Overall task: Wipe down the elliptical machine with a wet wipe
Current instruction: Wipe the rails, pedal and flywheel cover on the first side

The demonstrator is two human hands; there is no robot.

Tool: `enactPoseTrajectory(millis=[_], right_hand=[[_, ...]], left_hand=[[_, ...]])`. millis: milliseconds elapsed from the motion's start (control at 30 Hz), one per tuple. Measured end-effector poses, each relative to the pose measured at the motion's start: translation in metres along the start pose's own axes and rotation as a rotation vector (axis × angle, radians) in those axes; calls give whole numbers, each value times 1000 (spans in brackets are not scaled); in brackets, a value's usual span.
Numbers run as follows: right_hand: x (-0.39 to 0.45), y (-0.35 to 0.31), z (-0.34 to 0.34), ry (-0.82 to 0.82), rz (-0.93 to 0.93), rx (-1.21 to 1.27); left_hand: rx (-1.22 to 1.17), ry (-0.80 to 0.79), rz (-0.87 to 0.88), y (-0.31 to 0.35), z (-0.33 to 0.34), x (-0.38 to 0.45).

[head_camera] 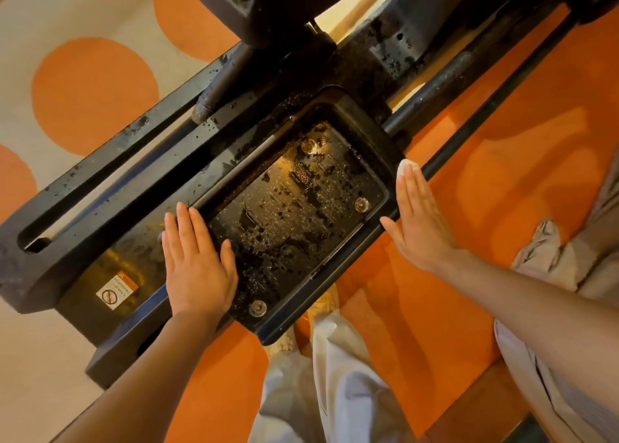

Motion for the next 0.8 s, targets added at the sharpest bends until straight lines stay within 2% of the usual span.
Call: enactPoseTrajectory(millis=[133, 400, 633, 800], right_hand=[[-11, 0, 10, -4, -24, 23], [21, 8, -8, 5, -89, 48], [-30, 7, 11, 8, -183, 107], [-50, -28, 21, -72, -272, 180]], left_hand=[[12, -7, 8, -2, -2, -1], [3, -20, 16, -2, -7, -2], [-7, -42, 28, -7, -11, -2], [-23, -43, 27, -7, -10, -2]])
Point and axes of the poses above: each hand's wrist, its own x-axis towards the middle knuckle, its own z-axis out of the palm, y = z × x, the point moved 2 cm from there along x, towards the middle knuckle, and after that the axes turned 9 degrees about -y, right-handed, at the moved point
